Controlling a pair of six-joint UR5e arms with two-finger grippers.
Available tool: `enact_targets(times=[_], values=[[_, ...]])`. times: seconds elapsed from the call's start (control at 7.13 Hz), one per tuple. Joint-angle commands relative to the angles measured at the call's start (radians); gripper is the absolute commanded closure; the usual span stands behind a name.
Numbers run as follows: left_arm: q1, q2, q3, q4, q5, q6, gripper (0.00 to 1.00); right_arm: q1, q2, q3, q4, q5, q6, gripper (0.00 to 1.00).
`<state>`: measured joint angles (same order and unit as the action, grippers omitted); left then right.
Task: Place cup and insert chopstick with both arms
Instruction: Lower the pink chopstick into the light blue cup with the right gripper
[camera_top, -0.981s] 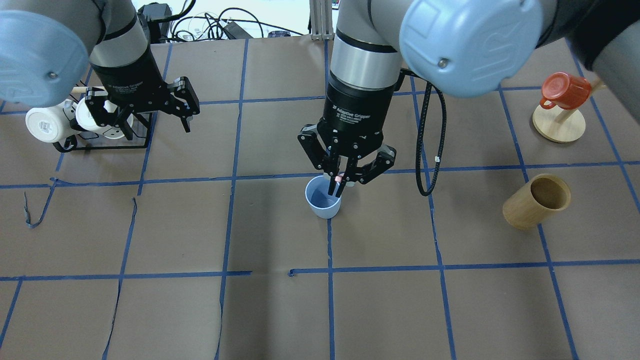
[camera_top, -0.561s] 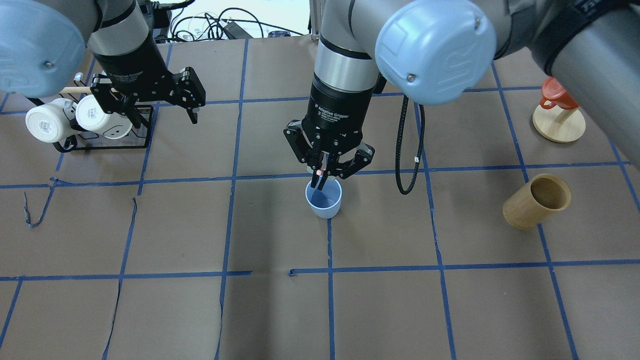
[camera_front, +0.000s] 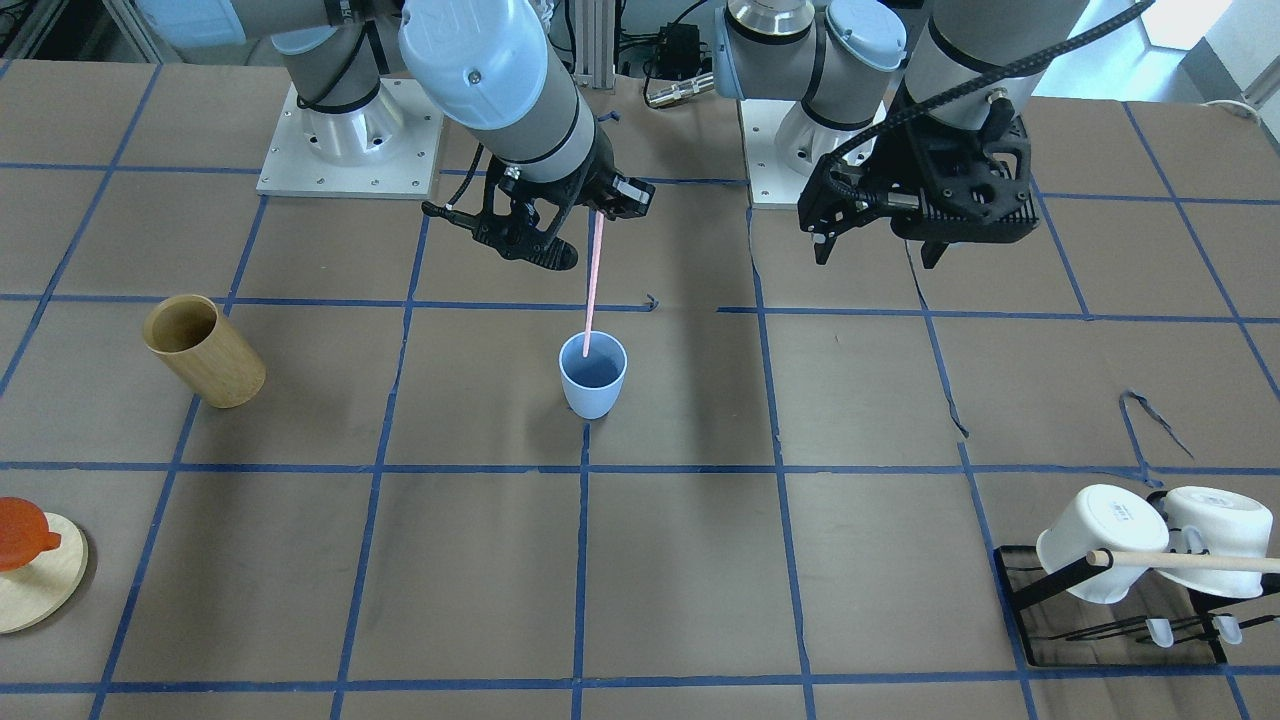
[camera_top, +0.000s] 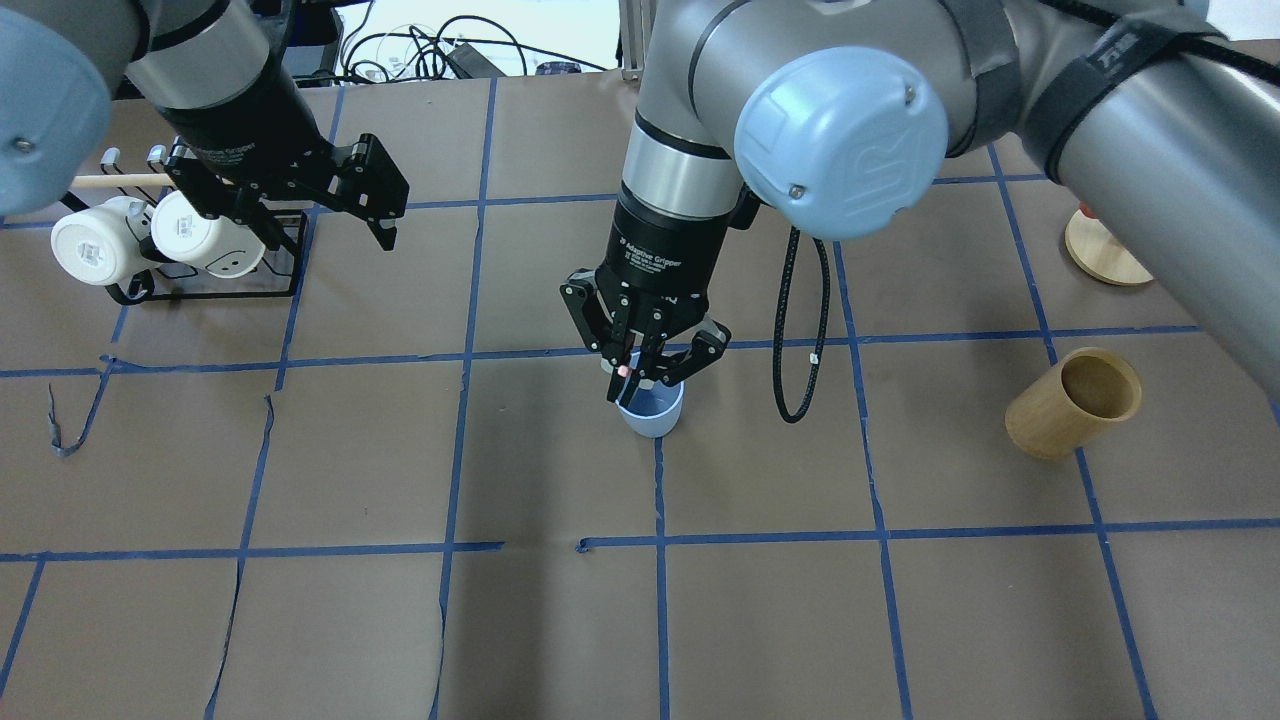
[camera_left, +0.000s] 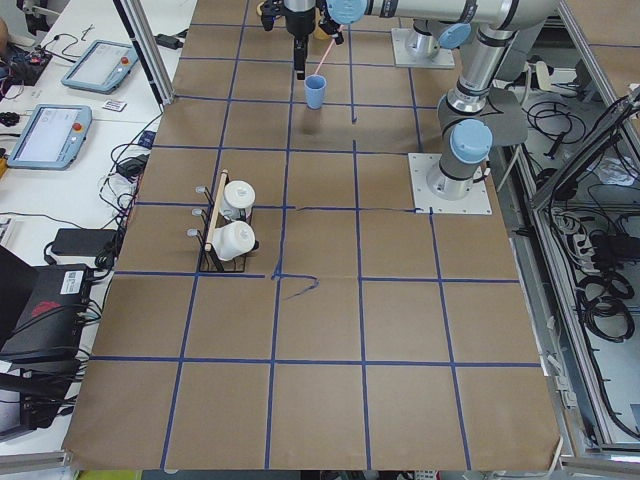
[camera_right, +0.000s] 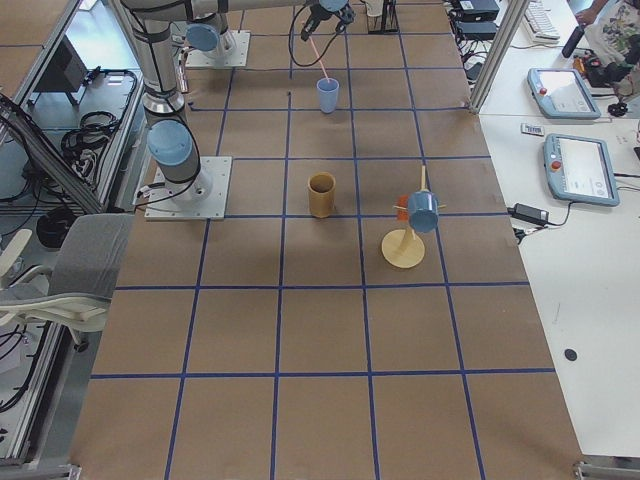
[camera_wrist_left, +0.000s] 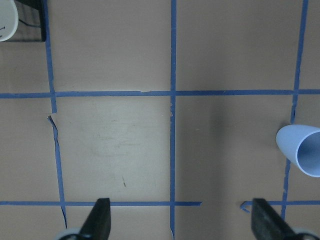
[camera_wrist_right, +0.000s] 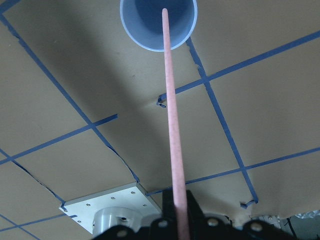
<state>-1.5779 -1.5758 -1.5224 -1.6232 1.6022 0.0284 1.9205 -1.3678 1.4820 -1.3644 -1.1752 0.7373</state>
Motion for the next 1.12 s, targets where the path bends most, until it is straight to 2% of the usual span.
enact_targets(times=[0.0, 0.42, 0.84, 0.98], values=[[-0.013, 0.051, -0.036, -0.024, 0.012, -0.013, 0.00, 0.002, 0.025, 0.024, -0.114, 0.000, 0.036, 1.00], [-0.019, 0.082, -0.105, -0.024, 0.013, -0.030, 0.00, 0.005, 0.059, 0.053, -0.122, 0.000, 0.082, 1.00], [-0.013, 0.103, -0.055, -0.072, 0.007, -0.120, 0.00, 0.005, 0.064, 0.077, -0.131, 0.000, 0.096, 1.00], [-0.005, 0.112, -0.029, -0.169, -0.011, -0.139, 0.00, 0.005, 0.065, 0.086, -0.137, 0.000, 0.085, 0.92]])
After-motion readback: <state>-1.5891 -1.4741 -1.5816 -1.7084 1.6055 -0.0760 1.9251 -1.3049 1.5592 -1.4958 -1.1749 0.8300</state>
